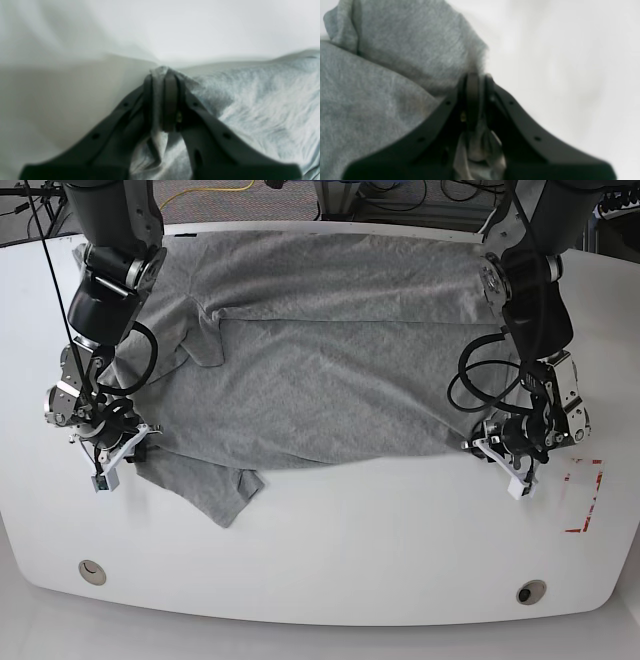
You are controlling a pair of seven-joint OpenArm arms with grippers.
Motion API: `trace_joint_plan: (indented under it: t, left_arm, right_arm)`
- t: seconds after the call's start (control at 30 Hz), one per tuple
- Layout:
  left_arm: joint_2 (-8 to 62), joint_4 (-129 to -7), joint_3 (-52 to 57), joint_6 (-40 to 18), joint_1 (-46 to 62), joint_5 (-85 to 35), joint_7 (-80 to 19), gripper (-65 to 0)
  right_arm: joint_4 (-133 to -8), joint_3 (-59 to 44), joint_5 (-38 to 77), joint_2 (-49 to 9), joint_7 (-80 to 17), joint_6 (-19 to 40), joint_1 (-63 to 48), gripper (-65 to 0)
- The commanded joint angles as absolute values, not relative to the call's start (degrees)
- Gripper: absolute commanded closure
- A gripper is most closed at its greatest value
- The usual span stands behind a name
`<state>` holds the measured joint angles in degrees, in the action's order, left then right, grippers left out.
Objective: Fold the T-shirt properly
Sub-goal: 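Drag the held hem with both grippers to fold the shirt over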
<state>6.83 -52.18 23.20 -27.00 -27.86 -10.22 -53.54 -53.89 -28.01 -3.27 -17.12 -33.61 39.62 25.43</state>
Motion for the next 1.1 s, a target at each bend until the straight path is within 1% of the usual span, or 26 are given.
trace_joint_plan:
  t: [0.0, 0.27, 0.6, 0.77, 0.9, 1.07]
  left_arm:
    - [7.16, -57.19, 22.2, -27.21, -29.58, -11.03, -52.7, -4.0]
    - [7.16, -66.77, 17.8, -27.3, -26.59, -10.95, -53.05, -3.8]
    - [7.25, -74.77, 17.63, -27.3, -25.27, -10.95, -56.84, -3.6]
    - [7.34, -77.93, 17.63, -27.38, -24.04, -11.03, -57.98, -3.6]
    - [7.43, -82.15, 17.63, -27.38, -23.25, -11.03, -59.03, -3.6]
    - [8.57, -83.3, 17.63, -27.91, -22.9, -11.12, -60.0, -3.6]
  right_arm:
    - [-56.92, -28.09, -2.77, -18.15, -32.66, 40.0, 27.12, -0.5]
    - [-61.58, -28.0, -2.77, -18.15, -35.03, 40.0, 26.07, -0.5]
    - [-62.81, -28.09, -2.42, -18.24, -37.32, 40.0, 25.89, -0.3]
    - [-67.56, -28.09, -2.42, -18.15, -37.49, 40.0, 23.08, -0.3]
    - [-71.96, -28.09, -2.42, -18.15, -40.04, 40.0, 21.32, -0.3]
    - [-75.56, -28.09, -2.42, -18.07, -41.98, 40.0, 19.91, -0.3]
